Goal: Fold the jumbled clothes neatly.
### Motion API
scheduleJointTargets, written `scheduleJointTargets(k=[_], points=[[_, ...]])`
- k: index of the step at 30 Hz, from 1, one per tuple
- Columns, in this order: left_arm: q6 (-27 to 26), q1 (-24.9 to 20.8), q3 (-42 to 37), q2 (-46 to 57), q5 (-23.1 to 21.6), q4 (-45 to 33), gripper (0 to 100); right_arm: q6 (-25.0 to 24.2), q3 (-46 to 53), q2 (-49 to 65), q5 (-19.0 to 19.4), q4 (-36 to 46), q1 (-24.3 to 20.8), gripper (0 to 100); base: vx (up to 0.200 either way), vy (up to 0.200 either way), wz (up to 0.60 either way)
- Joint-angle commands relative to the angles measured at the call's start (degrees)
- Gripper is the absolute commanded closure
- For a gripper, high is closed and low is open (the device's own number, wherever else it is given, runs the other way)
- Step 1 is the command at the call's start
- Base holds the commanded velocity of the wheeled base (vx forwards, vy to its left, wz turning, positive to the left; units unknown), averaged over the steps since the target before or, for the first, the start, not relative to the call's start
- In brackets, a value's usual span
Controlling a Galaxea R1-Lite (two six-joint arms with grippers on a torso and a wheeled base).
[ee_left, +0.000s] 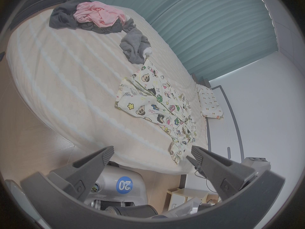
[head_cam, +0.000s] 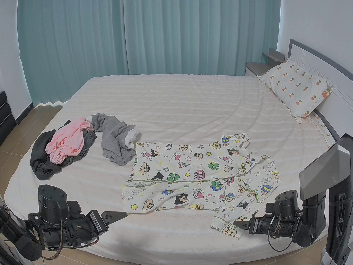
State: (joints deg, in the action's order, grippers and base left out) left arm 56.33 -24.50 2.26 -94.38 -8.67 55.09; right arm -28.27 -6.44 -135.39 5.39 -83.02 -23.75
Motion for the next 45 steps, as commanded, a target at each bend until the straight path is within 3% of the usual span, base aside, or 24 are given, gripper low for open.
scheduleJointTargets(k=[1,6,17,24,30,31,45], points=[[0.09,0.16,-0.59,0.42,0.85,0.02,0,0.76,-6.40,0.13,0.15,8.57,-2.62,0,0.000,0.000,0.00],[0.01,0.33,-1.38,0.60,0.85,0.02,0,0.94,-11.49,-0.14,-0.20,16.48,-3.85,0,0.000,0.000,0.00],[0.01,0.95,-1.38,0.51,0.85,0.02,0,0.94,-13.43,-1.72,-0.29,17.54,-4.03,0,0.000,0.000,0.00],[0.01,1.48,-1.64,0.51,0.85,0.02,0,0.94,-13.25,-1.63,-5.21,21.06,-5.43,0,0.000,0.000,0.00],[0.01,1.48,-1.73,0.51,0.85,0.02,0,0.94,-13.78,-1.90,-5.48,21.14,-5.43,0,0.000,0.000,0.00],[0.01,1.48,-1.73,0.51,0.85,0.02,0,0.94,-13.95,-1.90,-5.56,21.14,-5.43,100,0.000,0.000,0.00],[0.01,1.48,-1.82,0.34,0.85,0.02,0,0.58,-7.01,1.97,-5.48,20.00,-4.91,100,0.000,0.000,0.00]])
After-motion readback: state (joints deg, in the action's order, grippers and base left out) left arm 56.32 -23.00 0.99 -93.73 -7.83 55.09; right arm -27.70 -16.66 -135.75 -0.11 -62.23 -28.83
